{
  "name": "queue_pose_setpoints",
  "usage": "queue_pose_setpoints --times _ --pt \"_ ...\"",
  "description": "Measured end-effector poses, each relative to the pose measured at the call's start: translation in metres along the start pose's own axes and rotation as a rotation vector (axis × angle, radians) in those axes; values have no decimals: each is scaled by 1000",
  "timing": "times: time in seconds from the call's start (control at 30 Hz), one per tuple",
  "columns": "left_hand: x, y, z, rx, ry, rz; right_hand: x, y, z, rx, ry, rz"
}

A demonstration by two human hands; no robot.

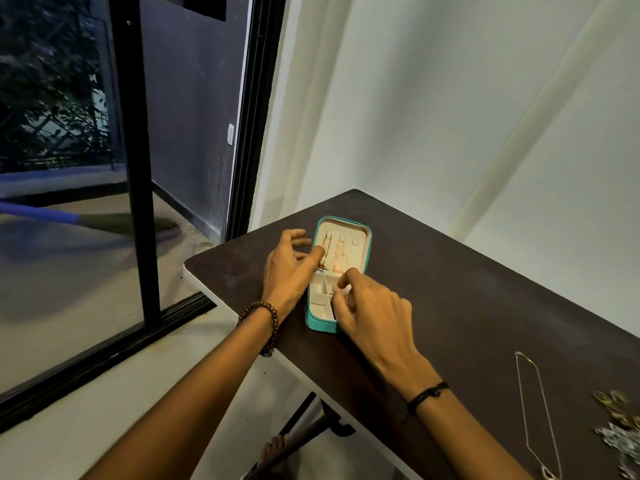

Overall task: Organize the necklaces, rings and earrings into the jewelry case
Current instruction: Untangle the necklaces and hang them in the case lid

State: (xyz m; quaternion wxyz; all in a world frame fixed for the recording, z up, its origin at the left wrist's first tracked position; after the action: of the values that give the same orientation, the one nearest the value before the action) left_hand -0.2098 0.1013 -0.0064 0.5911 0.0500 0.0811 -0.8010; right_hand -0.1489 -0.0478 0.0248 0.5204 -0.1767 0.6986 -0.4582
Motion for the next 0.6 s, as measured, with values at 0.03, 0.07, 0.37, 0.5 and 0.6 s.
queue_pose_setpoints --times 0.03,0.07,0.37,0.5,0.6 --pt "6 -2 1 -41 5 25 4 -3 1 -2 6 6" --pt "12 -4 2 -77 10 49 7 -6 1 -5 9 13" --pt "43 -5 18 -263 50 134 18 -29 2 -104 -1 41" --pt "62 0 40 -397 201 150 23 -40 12 -134 30 80" --pt "80 15 54 -405 277 70 31 -55 25 -165 70 120"
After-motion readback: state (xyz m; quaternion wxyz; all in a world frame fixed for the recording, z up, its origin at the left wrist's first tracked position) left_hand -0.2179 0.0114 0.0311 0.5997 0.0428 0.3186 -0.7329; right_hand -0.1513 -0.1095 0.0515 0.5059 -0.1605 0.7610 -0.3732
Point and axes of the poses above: each hand's wrist, its own x-axis away from the middle knuckle, its own y-axis out of the palm, z = x × y, the point moved 5 cm from there along -x, towards the middle knuckle, and after that the axes turned 12 degrees about z, right-handed, at the moved point
